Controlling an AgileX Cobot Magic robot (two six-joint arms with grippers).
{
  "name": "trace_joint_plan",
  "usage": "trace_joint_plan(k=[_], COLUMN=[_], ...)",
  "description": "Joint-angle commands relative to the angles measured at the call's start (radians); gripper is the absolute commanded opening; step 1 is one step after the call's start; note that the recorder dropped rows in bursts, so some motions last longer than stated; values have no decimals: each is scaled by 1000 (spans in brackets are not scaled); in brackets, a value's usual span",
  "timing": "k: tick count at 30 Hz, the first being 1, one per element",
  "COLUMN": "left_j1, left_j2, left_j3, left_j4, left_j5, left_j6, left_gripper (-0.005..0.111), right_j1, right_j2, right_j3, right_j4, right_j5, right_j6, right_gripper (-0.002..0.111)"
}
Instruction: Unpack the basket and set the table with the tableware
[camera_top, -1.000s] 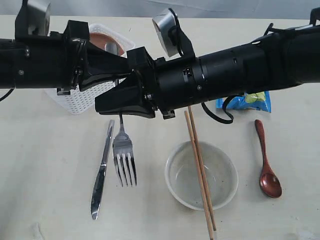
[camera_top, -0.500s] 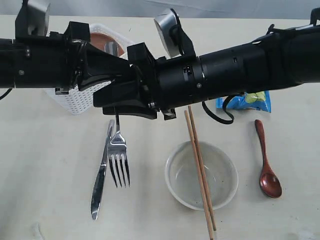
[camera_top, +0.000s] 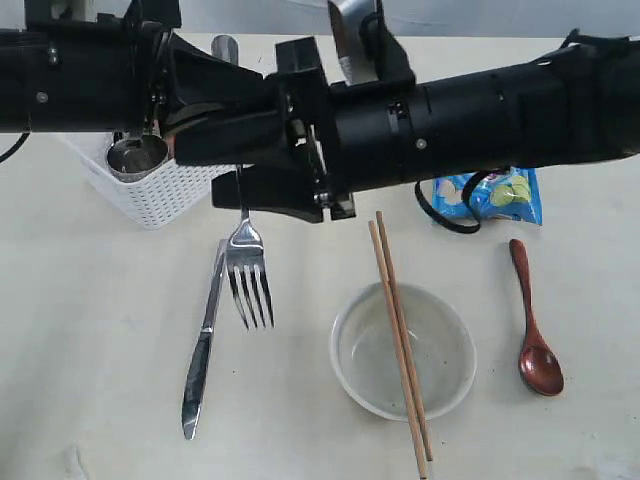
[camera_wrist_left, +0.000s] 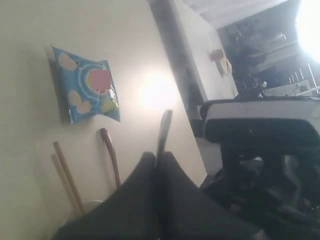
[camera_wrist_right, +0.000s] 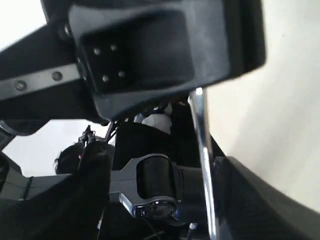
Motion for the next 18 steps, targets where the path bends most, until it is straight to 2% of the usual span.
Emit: trace_joint_plan(k=[1, 4, 10, 13, 18], left_j1=[2, 2, 2, 2, 2], left_j2=[-2, -2, -2, 2, 86], left_j3=[-5, -5, -5, 6, 30], left_j4=[0, 37, 261, 279, 339], left_j5=[9, 12, 79, 79, 136], left_j6=[-11, -30, -119, -121, -106], left_gripper=[0, 0, 0, 0, 0], right_j1=[-114, -224, -430, -473, -470], right_j2=[-69, -134, -248, -290, -323], right_j3=[-5, -5, -5, -5, -5], right_j4=[-81, -155, -215, -215, -215], right_j5=[-5, -5, 79, 79, 96], right_j6=[40, 87, 105, 106, 108], right_gripper=[68, 68, 68, 68, 68])
